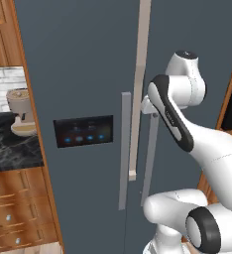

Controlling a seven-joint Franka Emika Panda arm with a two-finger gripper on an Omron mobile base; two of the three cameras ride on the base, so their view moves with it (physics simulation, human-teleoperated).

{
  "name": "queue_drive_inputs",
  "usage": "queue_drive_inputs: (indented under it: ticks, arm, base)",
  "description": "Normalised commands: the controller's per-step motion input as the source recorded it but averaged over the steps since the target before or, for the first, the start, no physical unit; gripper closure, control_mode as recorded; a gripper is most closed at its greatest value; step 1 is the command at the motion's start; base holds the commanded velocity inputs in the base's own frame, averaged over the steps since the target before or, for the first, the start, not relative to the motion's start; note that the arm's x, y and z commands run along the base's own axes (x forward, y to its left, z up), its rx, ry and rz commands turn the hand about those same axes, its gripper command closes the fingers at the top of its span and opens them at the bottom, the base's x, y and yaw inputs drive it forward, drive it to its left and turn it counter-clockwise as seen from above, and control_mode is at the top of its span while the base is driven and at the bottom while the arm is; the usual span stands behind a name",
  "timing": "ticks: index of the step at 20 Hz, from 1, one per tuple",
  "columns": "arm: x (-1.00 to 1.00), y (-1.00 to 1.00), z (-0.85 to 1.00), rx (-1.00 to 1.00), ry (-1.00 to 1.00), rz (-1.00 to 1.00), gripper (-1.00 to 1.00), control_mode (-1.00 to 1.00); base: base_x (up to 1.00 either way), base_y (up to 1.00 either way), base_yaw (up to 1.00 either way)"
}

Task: Take the lemon wedge from the fridge and place it on the plate with fish on the dining counter.

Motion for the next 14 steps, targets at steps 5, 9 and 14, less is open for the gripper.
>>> queue_drive_inputs:
  ticks: [5, 9, 14]
  arm:
    - [-0.12, 0.02, -0.01, -0.02, 0.00, 0.00, -1.00, -1.00]
    - [0.00, 0.00, 0.00, 0.00, 0.00, 0.00, -1.00, -1.00]
    - [0.00, 0.00, 0.00, 0.00, 0.00, 0.00, -1.00, 1.00]
  base:
    - [0.00, 0.00, 0.00]
    - [0.00, 0.00, 0.00]
    - [-0.49, 0.01, 0.00]
